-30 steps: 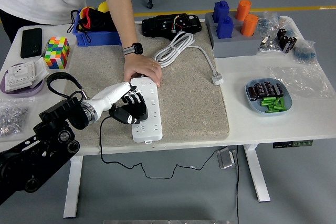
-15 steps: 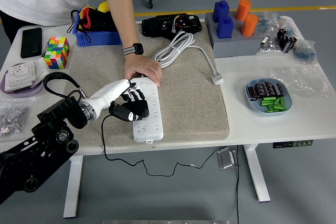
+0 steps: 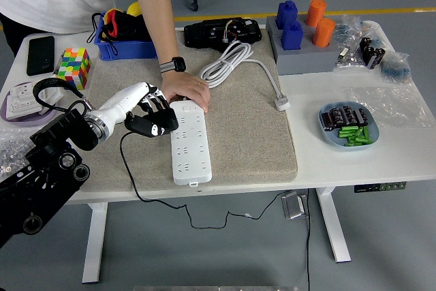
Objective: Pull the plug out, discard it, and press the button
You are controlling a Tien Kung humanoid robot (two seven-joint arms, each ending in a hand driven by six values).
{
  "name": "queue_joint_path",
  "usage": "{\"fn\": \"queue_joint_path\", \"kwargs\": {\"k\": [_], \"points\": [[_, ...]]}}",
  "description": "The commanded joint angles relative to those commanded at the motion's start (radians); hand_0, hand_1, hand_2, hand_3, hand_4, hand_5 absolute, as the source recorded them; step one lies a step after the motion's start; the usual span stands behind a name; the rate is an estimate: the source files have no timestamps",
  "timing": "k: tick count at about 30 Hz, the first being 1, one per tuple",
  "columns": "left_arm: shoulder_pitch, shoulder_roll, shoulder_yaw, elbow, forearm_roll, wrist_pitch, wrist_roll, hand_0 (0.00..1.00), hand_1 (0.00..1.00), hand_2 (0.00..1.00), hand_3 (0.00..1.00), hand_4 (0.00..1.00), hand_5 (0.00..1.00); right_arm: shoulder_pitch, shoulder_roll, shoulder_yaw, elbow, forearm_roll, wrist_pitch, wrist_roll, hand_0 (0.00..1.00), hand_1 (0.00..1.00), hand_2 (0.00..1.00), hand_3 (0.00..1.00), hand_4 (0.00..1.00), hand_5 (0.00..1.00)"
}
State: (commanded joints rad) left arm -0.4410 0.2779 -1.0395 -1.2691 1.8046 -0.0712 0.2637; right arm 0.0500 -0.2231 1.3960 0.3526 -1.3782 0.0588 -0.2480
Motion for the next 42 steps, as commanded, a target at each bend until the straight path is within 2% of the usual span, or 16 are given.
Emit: {"fn": "queue_joint_path", "kwargs": {"k": [7, 13, 14, 19, 20, 25, 26, 31, 32, 35, 37, 38, 42], "points": [[-0.008, -0.027, -0.063, 0.141, 0.003, 0.049, -0.022, 0.520, 0.296, 0.313, 0.471, 0.702, 0.002, 0.000, 0.000, 0.001, -0.001, -0.001, 0.000, 0.000, 0.748, 0.701, 0.711, 0.723, 0.781, 0.633], [-0.008, -0.032, -0.060, 0.169, -0.016, 0.051, -0.020, 0.538, 0.303, 0.316, 0.484, 0.705, 0.002, 0.002, 0.001, 0.005, 0.000, 0.000, 0.000, 0.000, 0.749, 0.701, 0.711, 0.723, 0.781, 0.633], [-0.006, -0.033, -0.060, 0.169, -0.019, 0.052, -0.018, 0.579, 0.400, 0.391, 0.582, 0.750, 0.002, 0.002, 0.001, 0.005, 0.000, 0.000, 0.000, 0.000, 0.749, 0.701, 0.711, 0.723, 0.780, 0.633], [-0.005, -0.033, -0.060, 0.171, -0.024, 0.044, -0.013, 0.579, 0.400, 0.391, 0.582, 0.750, 0.002, 0.001, 0.001, 0.005, -0.001, -0.001, 0.000, 0.000, 0.749, 0.701, 0.711, 0.723, 0.780, 0.633], [-0.004, -0.032, -0.059, 0.169, -0.027, 0.038, -0.010, 0.660, 0.696, 0.672, 0.803, 0.910, 0.002, 0.001, 0.001, 0.006, 0.000, 0.000, 0.000, 0.000, 0.748, 0.700, 0.711, 0.723, 0.781, 0.633], [-0.001, -0.030, -0.060, 0.159, -0.030, 0.010, 0.037, 0.660, 0.696, 0.672, 0.803, 0.910, 0.002, 0.002, 0.002, 0.006, 0.000, -0.001, 0.000, 0.000, 0.748, 0.700, 0.711, 0.723, 0.781, 0.633], [-0.001, -0.030, -0.060, 0.158, -0.029, 0.005, 0.042, 0.806, 0.914, 0.926, 0.987, 0.992, 0.002, 0.002, 0.002, 0.006, 0.000, -0.001, 0.000, 0.001, 0.749, 0.701, 0.711, 0.723, 0.781, 0.633], [0.002, -0.031, -0.067, 0.147, -0.017, -0.006, 0.053, 0.806, 0.914, 0.926, 0.987, 0.992, 0.002, 0.001, 0.002, 0.005, 0.000, 0.000, 0.000, 0.001, 0.749, 0.701, 0.711, 0.723, 0.781, 0.633], [0.002, -0.030, -0.070, 0.142, -0.014, -0.005, 0.052, 0.869, 0.967, 0.994, 0.998, 0.998, 0.058, 0.001, 0.002, 0.005, 0.000, 0.000, 0.000, 0.001, 0.749, 0.700, 0.711, 0.723, 0.780, 0.632], [-0.002, -0.028, -0.075, 0.117, -0.012, 0.006, 0.037, 0.869, 0.967, 0.994, 0.998, 0.998, 0.058, 0.002, 0.002, 0.007, -0.001, 0.000, 0.000, 0.001, 0.749, 0.700, 0.711, 0.723, 0.780, 0.632], [-0.009, -0.026, -0.077, 0.090, -0.020, 0.022, 0.004, 0.869, 0.967, 0.994, 0.998, 0.998, 0.058, 0.002, 0.002, 0.007, -0.001, 0.000, 0.000, 0.001, 0.749, 0.700, 0.711, 0.723, 0.780, 0.632], [-0.013, -0.025, -0.078, 0.075, -0.030, 0.024, -0.017, 0.793, 0.825, 0.925, 0.998, 0.998, 0.064, 0.002, 0.002, 0.007, -0.001, 0.000, 0.000, 0.001, 0.749, 0.700, 0.711, 0.723, 0.781, 0.632], [-0.034, -0.023, -0.059, 0.039, -0.076, 0.025, -0.084, 0.793, 0.825, 0.925, 0.998, 0.998, 0.064, 0.003, 0.002, 0.007, 0.000, 0.000, 0.000, 0.001, 0.749, 0.700, 0.711, 0.723, 0.781, 0.632]]}}
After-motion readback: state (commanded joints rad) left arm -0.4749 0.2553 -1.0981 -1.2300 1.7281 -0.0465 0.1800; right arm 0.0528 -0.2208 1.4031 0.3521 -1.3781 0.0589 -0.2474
